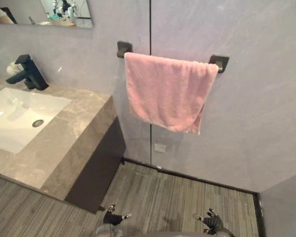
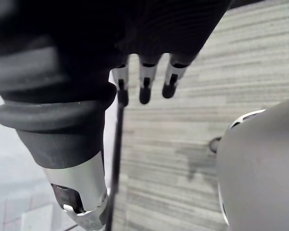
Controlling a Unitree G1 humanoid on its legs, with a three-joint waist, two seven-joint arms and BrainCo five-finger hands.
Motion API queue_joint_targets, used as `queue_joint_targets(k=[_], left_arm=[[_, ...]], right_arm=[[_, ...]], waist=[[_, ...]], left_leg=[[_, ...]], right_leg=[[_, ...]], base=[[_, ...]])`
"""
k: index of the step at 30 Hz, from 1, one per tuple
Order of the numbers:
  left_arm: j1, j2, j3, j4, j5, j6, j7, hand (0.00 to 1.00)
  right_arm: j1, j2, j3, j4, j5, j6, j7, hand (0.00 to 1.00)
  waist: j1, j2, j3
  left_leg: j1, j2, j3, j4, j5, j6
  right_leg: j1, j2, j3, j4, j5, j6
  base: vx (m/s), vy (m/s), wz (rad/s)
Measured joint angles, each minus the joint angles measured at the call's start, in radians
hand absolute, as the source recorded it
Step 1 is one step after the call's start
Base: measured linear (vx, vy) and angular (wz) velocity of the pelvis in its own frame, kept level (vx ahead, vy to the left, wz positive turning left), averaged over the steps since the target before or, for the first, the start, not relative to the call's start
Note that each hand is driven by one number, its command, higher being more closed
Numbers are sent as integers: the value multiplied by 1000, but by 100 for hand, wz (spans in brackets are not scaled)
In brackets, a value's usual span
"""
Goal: Organize washtable
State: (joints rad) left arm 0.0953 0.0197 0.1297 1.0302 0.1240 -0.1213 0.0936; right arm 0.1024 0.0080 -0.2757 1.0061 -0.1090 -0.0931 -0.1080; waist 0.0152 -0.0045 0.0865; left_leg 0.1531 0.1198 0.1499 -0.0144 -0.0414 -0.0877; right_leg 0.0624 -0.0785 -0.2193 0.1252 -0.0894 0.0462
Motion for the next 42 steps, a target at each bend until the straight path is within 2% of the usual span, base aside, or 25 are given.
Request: queue_joint_targets(k=[2, 5, 7, 10, 12, 13, 15, 16, 17, 18, 19, 21, 22, 23, 24, 25, 26, 27, 28, 30, 32, 34, 37, 40, 42], left_arm=[[-2, 1, -1, -4, 0, -2, -1, 0], [-4, 19, -1, -23, -5, 0, -1, 0], [-11, 23, -3, -43, -14, 4, 1, 0], [-5, 21, 0, -72, -15, 3, 5, 0], [0, 17, 9, -91, -36, 1, 7, 0], [-4, 6, 19, -96, -43, 1, 9, 0], [-7, -11, 28, -97, -44, 1, 18, 0], [-7, -16, 29, -110, -44, 2, 18, 0], [-6, -17, 31, -121, -45, 1, 18, 0], [-6, -22, 40, -137, -45, 0, 19, 0], [-7, -24, 55, -141, -47, 0, 18, 0], [-6, -25, 61, -142, -44, 1, 18, 0], [-2, -27, 56, -142, -41, 2, 16, 0], [-3, -24, 54, -145, -40, 2, 15, 0], [-1, -15, 44, -152, -37, 2, 15, 0], [-7, -4, 33, -156, -31, 2, 15, 0], [-17, 7, 31, -155, -29, 5, 14, 0], [-14, 4, 36, -147, -29, 6, 15, 0], [-15, -2, 36, -132, -27, 6, 14, 0], [-22, 0, 32, -115, -26, 9, 13, 0], [-20, 5, 24, -111, -21, 10, 6, 0], [-20, 13, 4, -106, -20, 13, -5, 0], [-20, 21, -7, -107, -20, 22, -6, 0], [-19, 21, 2, -104, -18, 22, -6, 0], [-13, 20, 25, -106, -12, 22, -6, 0]], right_arm=[[-6, 1, 1, -3, 0, 0, 0, 0], [-17, 8, 18, -13, -2, 4, 1, 0], [-12, 6, 50, -41, -3, 6, 4, 0], [-8, 4, 70, -46, -12, 11, 2, 0], [-9, 5, 89, -47, -13, 14, 2, 0], [-11, -2, 89, -48, -18, 17, 1, 0], [-16, -20, 86, -58, -16, 19, -4, 0], [-20, -21, 85, -58, -19, 27, -10, 0], [-22, -18, 86, -58, -19, 30, -17, 0], [-28, -11, 87, -58, -19, 32, -24, 0], [-39, -2, 88, -60, -19, 32, -24, 0], [-36, 2, 88, -77, -19, 32, -24, 0], [-24, 1, 85, -105, -19, 32, -25, 0], [-24, 1, 83, -116, -19, 32, -27, 0], [-23, 3, 66, -124, -19, 32, -28, 0], [-18, 15, 56, -127, -18, 32, -27, 0], [-20, 31, 45, -121, -18, 30, -27, 0], [-16, 38, 26, -120, -18, 31, -29, 0], [-16, 39, 11, -121, -18, 32, -27, 0], [-28, 43, 3, -120, -18, 32, -29, 0], [-30, 45, 14, -120, -18, 31, -27, 0], [-34, 41, 19, -131, -18, 30, -27, 0], [-21, 42, 19, -131, -18, 30, -27, 0], [-5, 39, 19, -128, -18, 30, -26, 0], [5, 44, 18, -126, -16, 31, -25, 0]], waist=[[1, -7, 8], [-2, -32, 28], [-6, -33, 41], [2, -37, 42], [13, -42, 41], [28, -30, 49], [21, -9, 60], [22, 0, 62], [24, -6, 67], [28, -13, 75], [27, -10, 77], [24, -4, 80], [11, 10, 86], [4, 20, 90], [-1, 23, 102], [-9, -22, 88], [-5, -29, 90], [1, -16, 92], [-1, -4, 93], [1, -16, 96], [2, -17, 95], [-2, -19, 97], [-2, -26, 100], [-3, -35, 93], [-2, -53, 81]], left_leg=[[-9, -5, 1, 16, -12, 3], [-71, -40, -17, 110, -66, 7], [-130, -54, -81, 194, -105, 10], [-203, -71, -184, 254, -116, 2], [-254, -79, -236, 292, -109, -13], [-285, -81, -269, 306, -103, -21], [-338, -85, -331, 328, -81, -29], [-357, -85, -315, 324, -34, -27], [-365, -85, -284, 316, -7, -9], [-377, -57, -143, 293, 10, 20], [-404, 8, 38, 361, -30, 70], [-413, 79, 217, 484, -77, 128], [-412, 125, 352, 540, -96, 149], [-417, 123, 372, 543, -86, 156], [-421, 96, 353, 513, -70, 166], [-416, 31, 317, 431, -49, 158], [-418, 28, 349, 460, -94, 158], [-391, 55, 355, 532, -154, 142], [-377, 48, 345, 502, -181, 141], [-343, 0, 346, 437, -159, 160], [-322, -21, 345, 415, -160, 162], [-300, -52, 325, 363, -156, 163], [-254, -101, 260, 283, -141, 140], [-242, -130, 212, 217, -126, 115], [-240, -164, 201, 181, -115, 100]], right_leg=[[-24, -13, 1, 50, -31, 6], [-118, -80, 8, 249, -138, 33], [-173, -71, 174, 396, -163, 32], [-170, -27, 335, 426, -201, 19], [-153, -29, 323, 384, -238, 28], [-136, -30, 292, 345, -255, 31], [-127, -33, 204, 329, -257, 27], [-112, -52, 136, 324, -258, 24], [-104, -66, 107, 317, -255, 21], [-93, -74, 38, 296, -245, 4], [-83, -75, -25, 290, -243, 0], [-58, -79, -100, 291, -243, 0], [-34, -80, -173, 321, -243, 0], [-32, -80, -194, 341, -245, -3], [-34, -79, -185, 335, -264, -26], [-25, -97, -180, 277, -265, -34], [6, -113, -237, 214, -232, 19], [27, -107, -262, 200, -222, 32], [38, -103, -270, 199, -220, 36], [35, -119, -244, 208, -193, 32], [-6, -153, -209, 313, -184, 33], [-118, -187, -123, 521, -164, 24], [-174, -134, 29, 561, -190, 49], [-190, -73, 105, 439, -194, 34], [-188, -73, 109, 334, -180, 11]], base=[[-42, 5, 1], [-83, -8, 17], [-20, -43, 73], [17, -74, 117], [-17, -153, 93], [-34, -153, 87], [-63, -106, 128], [-51, -70, 159], [-53, -41, 162], [-66, -58, 148], [-66, -47, 140], [-22, -21, 137], [-14, 32, 156], [-26, 52, 162], [-47, 53, 135], [0, 83, 158], [21, 126, 136], [47, 150, 99], [-4, 152, 50], [-24, 171, 13], [-44, 138, -6], [-82, 140, 13], [-33, 41, 48], [-9, -41, 77], [77, -98, 98]])
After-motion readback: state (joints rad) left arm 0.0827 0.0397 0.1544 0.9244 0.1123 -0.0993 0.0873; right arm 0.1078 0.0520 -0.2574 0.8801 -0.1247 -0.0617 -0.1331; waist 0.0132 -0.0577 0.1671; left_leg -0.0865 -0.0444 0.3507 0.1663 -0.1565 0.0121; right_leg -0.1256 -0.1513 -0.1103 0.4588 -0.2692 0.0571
